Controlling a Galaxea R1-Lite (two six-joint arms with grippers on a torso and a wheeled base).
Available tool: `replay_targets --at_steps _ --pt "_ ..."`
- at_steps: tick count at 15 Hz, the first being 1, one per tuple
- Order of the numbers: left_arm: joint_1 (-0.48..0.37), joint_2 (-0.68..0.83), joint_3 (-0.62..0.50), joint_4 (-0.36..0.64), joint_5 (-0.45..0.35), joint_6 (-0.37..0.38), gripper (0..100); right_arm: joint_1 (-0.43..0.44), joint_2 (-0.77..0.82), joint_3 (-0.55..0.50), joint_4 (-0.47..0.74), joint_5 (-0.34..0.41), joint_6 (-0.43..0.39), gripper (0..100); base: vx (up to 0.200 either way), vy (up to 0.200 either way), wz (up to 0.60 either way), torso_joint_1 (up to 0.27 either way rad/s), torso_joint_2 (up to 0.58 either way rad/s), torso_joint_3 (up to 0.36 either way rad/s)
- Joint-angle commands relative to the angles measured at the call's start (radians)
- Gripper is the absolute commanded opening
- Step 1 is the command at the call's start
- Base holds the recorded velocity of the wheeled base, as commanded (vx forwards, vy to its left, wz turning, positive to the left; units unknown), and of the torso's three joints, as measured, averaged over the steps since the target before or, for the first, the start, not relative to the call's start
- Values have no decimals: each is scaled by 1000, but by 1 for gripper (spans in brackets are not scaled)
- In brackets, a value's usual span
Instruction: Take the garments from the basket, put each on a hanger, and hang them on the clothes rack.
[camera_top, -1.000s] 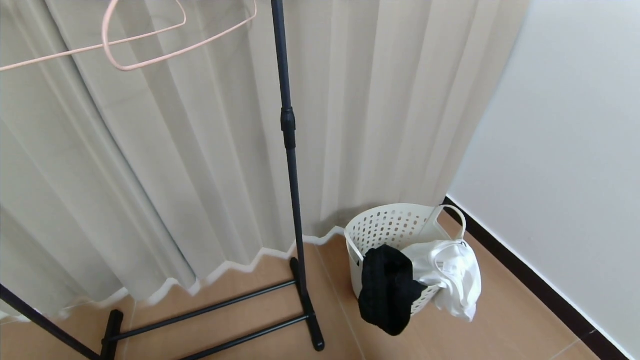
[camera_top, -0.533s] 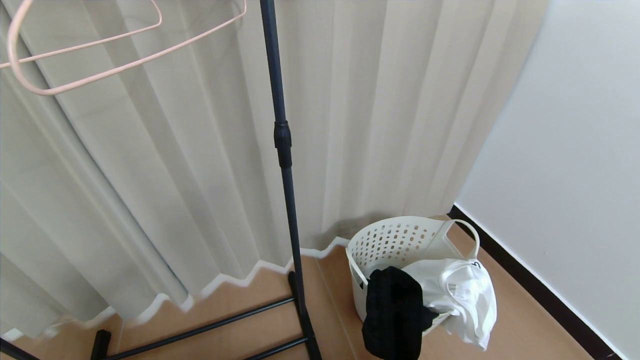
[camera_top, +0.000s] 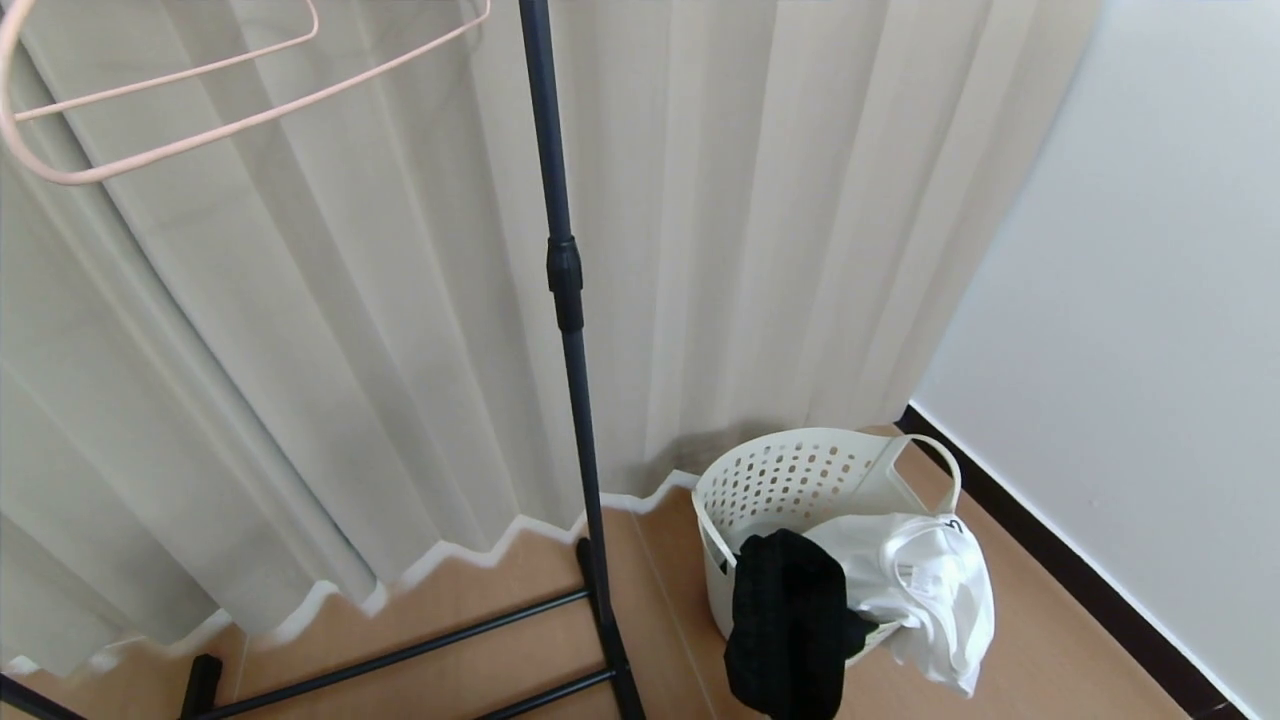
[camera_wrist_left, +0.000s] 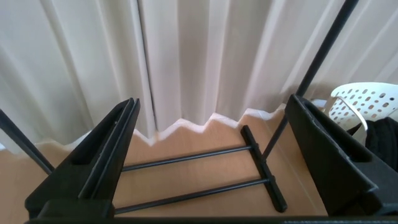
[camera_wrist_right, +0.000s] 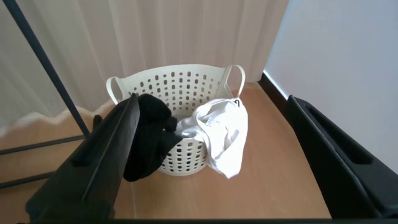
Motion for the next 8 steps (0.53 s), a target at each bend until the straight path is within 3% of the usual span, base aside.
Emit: replay_targets --at_steps 1,8 --pt "0 0 0 -2 1 -3 100 0 1 0 0 1 1 100 0 0 0 2 2 -159" --pt "0 0 0 -2 1 -3 100 0 0 0 0 1 -2 100 0 0 0 2 0 -193"
